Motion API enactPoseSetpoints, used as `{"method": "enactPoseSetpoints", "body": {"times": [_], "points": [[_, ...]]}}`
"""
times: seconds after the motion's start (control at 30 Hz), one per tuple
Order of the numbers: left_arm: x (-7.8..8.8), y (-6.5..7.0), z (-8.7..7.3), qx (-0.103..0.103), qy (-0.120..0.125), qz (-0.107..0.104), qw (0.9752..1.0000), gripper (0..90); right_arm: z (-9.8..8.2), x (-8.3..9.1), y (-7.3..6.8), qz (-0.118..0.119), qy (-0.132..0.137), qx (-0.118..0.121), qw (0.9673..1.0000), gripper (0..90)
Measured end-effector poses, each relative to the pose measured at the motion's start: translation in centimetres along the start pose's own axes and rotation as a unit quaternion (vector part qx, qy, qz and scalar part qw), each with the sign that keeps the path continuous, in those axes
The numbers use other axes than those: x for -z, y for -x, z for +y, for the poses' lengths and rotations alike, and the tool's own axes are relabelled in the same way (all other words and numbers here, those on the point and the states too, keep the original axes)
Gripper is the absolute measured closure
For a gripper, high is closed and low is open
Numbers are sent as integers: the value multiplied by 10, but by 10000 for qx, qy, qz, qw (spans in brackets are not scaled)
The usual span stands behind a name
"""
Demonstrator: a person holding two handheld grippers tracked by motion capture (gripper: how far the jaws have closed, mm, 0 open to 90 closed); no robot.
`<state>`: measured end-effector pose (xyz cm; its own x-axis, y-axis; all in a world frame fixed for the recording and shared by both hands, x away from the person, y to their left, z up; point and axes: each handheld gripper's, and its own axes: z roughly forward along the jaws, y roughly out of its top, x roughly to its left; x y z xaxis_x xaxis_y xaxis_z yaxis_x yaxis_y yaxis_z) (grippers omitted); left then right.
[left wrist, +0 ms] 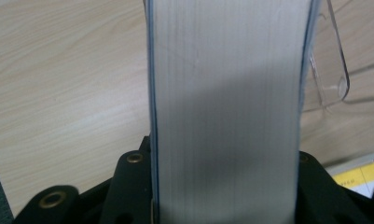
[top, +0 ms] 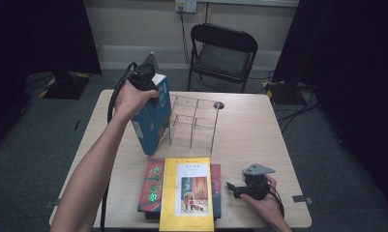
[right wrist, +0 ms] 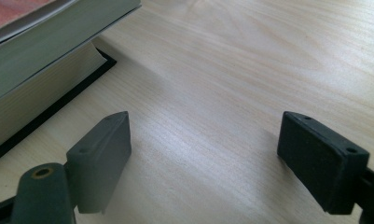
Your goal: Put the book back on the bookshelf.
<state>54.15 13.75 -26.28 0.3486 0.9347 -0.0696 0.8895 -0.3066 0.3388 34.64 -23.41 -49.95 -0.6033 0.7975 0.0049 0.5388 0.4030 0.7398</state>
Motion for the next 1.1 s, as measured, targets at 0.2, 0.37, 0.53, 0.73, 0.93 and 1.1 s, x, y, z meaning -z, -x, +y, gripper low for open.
{"method": "enactPoseSetpoints", "body": {"times": [0.2, 0.37, 0.53, 0.73, 0.93, 1.1], "points": [[-8, -1, 11, 142, 22, 31, 9999, 613, 0, 0, -1, 6, -3, 36, 10000, 172], [-20, -2, 14, 194, -82, 161, 9996, 613, 0, 0, -1, 20, -1, 41, 10000, 172], [-23, -7, 13, 223, -32, 127, 9997, 612, 0, 0, -1, 39, 4, 64, 10000, 173], [-23, -2, 10, 63, 55, 214, 9997, 607, 0, 0, -1, 38, -5, 73, 10000, 173], [-13, -2, 6, -32, 327, 207, 9992, 573, -1, 0, -2, 72, -3, 109, 9999, 173], [-3, -7, -2, -130, 636, 252, 9976, 493, 0, 0, -2, 76, -6, 117, 9999, 173]]}}
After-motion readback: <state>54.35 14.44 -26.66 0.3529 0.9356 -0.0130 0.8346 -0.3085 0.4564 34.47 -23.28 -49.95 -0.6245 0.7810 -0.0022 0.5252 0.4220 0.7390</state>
